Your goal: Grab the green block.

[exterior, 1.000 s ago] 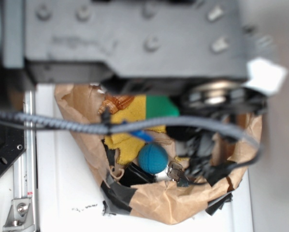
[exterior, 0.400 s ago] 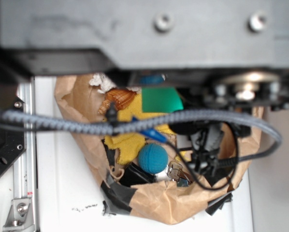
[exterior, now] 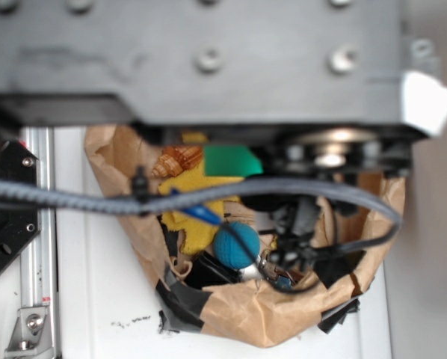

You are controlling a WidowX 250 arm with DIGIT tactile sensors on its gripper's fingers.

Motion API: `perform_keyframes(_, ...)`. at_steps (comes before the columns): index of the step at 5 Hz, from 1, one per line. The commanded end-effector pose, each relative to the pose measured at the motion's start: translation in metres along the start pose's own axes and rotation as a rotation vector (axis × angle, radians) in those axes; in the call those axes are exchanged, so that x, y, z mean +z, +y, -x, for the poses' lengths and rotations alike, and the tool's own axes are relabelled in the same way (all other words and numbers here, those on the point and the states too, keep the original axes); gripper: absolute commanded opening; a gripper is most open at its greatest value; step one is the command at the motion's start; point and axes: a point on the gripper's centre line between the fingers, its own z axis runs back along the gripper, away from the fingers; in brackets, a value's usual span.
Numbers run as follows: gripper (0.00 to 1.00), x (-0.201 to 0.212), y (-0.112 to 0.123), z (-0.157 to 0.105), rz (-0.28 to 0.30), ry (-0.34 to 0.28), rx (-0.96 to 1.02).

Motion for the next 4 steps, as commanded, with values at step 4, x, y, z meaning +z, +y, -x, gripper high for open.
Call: perform_keyframes(4,0.00,0.002,0.007,0.005,-0.023,0.020,-0.051)
